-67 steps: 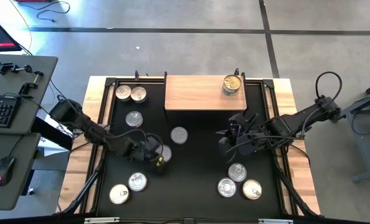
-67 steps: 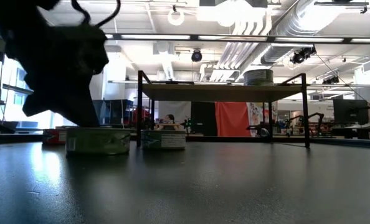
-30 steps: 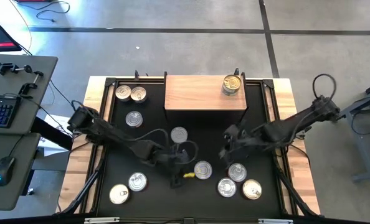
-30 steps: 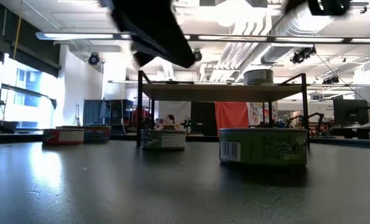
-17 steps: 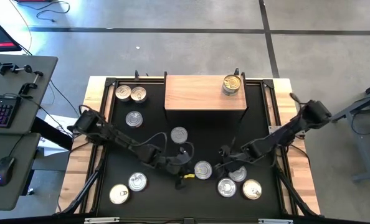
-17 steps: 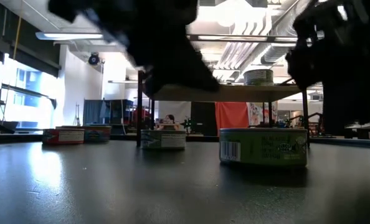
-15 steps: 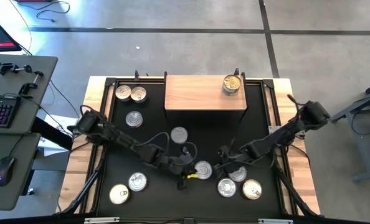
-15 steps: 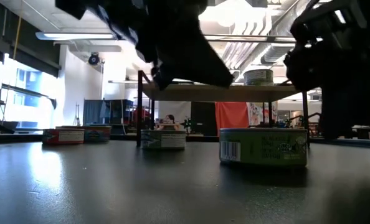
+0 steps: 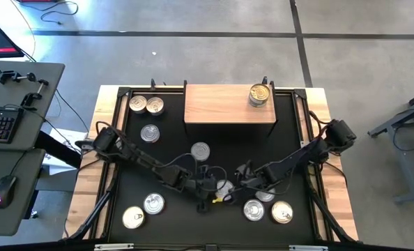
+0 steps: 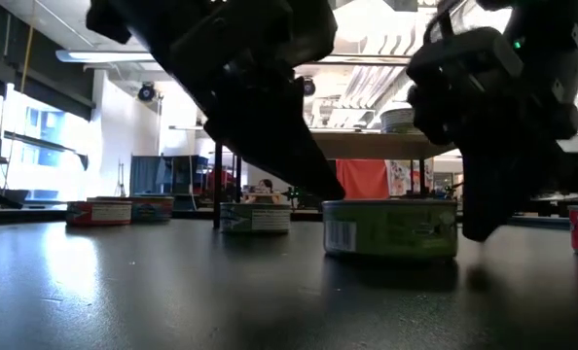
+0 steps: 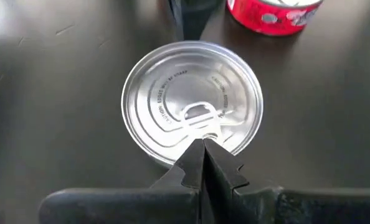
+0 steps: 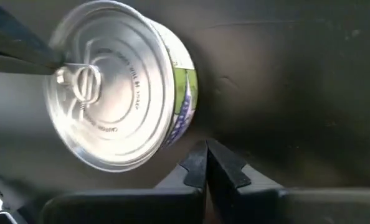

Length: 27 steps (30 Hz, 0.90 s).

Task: Stack canned seafood by type on shelf
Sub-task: Put the green tuna can on the shelf

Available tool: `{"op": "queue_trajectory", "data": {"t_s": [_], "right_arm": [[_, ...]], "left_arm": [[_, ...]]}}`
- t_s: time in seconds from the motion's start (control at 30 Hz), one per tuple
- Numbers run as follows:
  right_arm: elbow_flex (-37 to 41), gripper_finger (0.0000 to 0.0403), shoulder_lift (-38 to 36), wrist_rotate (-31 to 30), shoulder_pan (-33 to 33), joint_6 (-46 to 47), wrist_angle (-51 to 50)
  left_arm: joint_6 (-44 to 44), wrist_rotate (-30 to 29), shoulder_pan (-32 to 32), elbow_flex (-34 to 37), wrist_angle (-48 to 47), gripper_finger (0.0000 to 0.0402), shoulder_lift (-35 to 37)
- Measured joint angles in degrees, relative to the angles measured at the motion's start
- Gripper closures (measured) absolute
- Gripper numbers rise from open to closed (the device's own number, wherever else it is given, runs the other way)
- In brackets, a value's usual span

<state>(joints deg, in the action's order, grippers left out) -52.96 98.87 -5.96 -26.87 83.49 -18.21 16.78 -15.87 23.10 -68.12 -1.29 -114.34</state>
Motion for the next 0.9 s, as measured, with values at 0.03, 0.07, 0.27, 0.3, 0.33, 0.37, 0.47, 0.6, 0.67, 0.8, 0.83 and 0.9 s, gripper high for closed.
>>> {"op": "queue_trajectory", "data": {"t_s": [0.03,0.07,0.27,0.3,0.33,0.37,0.47,0.6,0.67,0.8,0.83,0.9], "right_arm": [[-0.4,0.0403,0.0,0.0,0.0,-0.2,-0.7],[-0.6,0.0403,0.0,-0.1,0.0,-0.6,-0.9],[-1.5,0.0403,0.0,-1.4,0.7,-1.0,-0.9],[-1.5,0.0403,0.0,-1.8,1.0,-0.7,-1.0],[-1.5,0.0403,0.0,-2.2,1.2,0.2,-1.3],[-1.5,0.0403,0.0,-2.5,1.5,0.7,-1.9],[-1.5,0.0403,0.0,-3.0,2.3,1.0,-2.4],[-1.5,0.0403,0.0,-3.0,3.4,0.1,-0.1],[-1.5,0.0403,0.0,-3.0,3.7,0.1,1.7],[-1.5,0.0403,0.0,-3.0,3.8,0.0,2.8],[-1.5,0.0403,0.0,-2.9,3.8,0.1,2.6],[-1.5,0.0403,0.3,-2.9,3.8,0.9,2.3]], "left_arm": [[0.0,-0.4,0.2,0.0,-0.4,0.0402,0.1],[0.0,-0.7,0.4,0.0,-0.5,0.0402,0.1],[-0.4,-1.6,1.2,0.0,-1.0,0.0402,0.1],[-0.3,-1.7,1.3,0.0,-1.5,0.0402,0.1],[0.0,-1.9,1.5,-0.1,-1.9,0.0402,0.2],[0.4,-2.0,1.6,-0.1,-2.5,0.0402,0.4],[0.5,-3.3,2.1,0.0,-3.6,0.0402,1.1],[-0.6,-4.1,2.1,0.0,-5.4,0.0402,1.2],[-0.1,-4.1,2.1,0.3,-6.5,0.0402,1.2],[1.3,-4.3,2.1,0.7,-7.6,0.0402,1.3],[1.4,-4.4,2.2,0.7,-7.3,0.0402,1.3],[1.4,-4.6,2.1,0.8,-6.7,0.0402,1.2]]}}
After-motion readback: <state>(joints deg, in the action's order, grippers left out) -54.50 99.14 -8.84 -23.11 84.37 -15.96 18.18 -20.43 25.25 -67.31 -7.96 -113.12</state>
